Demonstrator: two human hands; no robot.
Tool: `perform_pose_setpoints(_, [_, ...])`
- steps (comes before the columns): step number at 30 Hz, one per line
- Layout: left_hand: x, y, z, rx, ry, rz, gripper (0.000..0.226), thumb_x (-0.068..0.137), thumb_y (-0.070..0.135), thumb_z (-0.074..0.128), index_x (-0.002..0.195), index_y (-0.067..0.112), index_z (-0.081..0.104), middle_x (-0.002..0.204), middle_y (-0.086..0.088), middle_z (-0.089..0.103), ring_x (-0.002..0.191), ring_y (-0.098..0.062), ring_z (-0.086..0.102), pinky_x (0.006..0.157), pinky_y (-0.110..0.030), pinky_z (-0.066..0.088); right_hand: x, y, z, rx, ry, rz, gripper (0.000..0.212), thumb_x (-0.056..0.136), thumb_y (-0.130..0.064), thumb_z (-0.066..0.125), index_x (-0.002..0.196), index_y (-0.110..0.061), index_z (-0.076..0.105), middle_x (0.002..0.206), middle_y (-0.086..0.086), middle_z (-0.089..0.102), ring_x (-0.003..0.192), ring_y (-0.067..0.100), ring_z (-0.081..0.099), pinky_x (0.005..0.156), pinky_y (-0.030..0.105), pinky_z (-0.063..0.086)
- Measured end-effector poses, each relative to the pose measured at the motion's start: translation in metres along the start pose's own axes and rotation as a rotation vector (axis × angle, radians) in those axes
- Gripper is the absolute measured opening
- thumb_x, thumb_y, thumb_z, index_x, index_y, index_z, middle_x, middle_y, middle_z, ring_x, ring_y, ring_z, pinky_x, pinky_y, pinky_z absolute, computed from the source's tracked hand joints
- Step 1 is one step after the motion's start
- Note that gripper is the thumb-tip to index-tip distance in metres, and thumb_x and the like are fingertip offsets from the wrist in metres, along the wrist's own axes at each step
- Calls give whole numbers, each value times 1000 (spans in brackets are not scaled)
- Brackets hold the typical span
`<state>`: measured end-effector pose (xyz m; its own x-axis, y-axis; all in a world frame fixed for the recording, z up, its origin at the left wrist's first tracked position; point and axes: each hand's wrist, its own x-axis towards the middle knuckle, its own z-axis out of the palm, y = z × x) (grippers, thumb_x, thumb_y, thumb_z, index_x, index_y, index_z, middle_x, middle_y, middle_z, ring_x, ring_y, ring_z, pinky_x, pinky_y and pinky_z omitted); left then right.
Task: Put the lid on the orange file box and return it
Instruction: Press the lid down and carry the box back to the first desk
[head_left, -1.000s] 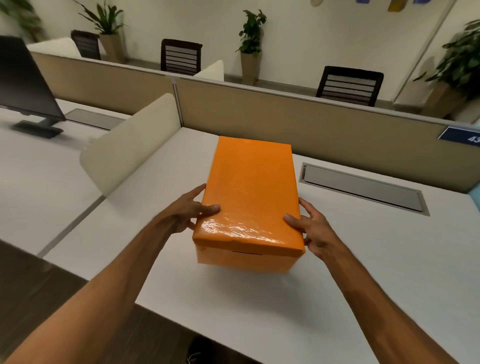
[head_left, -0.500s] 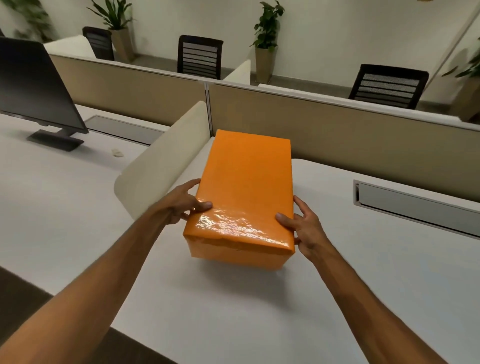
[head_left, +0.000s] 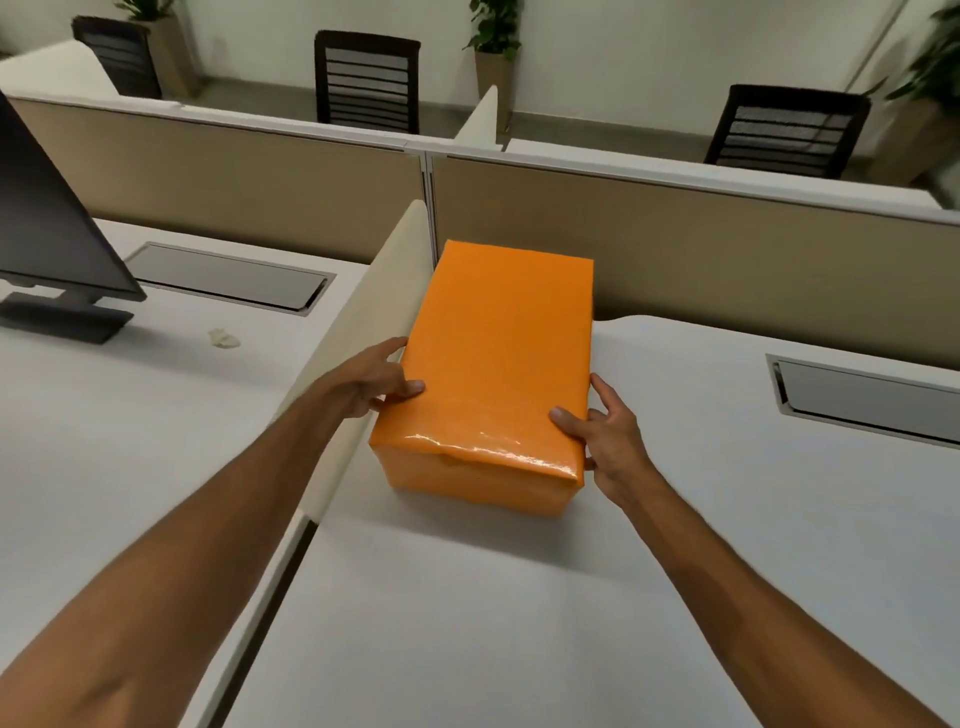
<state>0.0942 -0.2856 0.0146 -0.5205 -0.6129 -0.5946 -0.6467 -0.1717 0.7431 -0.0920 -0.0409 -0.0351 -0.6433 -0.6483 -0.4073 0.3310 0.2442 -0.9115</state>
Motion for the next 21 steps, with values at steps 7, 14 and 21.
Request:
perform_pose_setpoints(7, [29, 6, -9, 19, -11, 15, 83, 87, 18, 73, 153, 33, 26, 151, -11, 41, 133, -40, 44, 104, -61, 39, 23, -7, 8, -35, 33, 5, 90, 79, -29, 81, 152, -36, 28, 120, -5, 58, 92, 14, 64, 53, 27, 53])
perform_pose_setpoints(14, [29, 8, -5, 87, 37, 56, 79, 90, 23, 69, 154, 30, 23, 154, -12, 39, 134, -41, 44, 105, -61, 38, 32, -7, 9, -109, 46, -13, 87, 81, -38, 78, 152, -38, 27, 131, -2, 55, 96, 16, 62, 59, 34, 53])
perform_pose_setpoints(21, [10, 3, 15, 387, 254, 194, 70, 95, 33, 60, 153, 17, 25, 152, -17, 41, 132, -41, 46, 105, -55, 40, 26, -7, 3, -306, 114, -83, 73, 85, -47, 71, 148, -28, 37, 130, 5, 59, 104, 23, 60, 71, 36, 55])
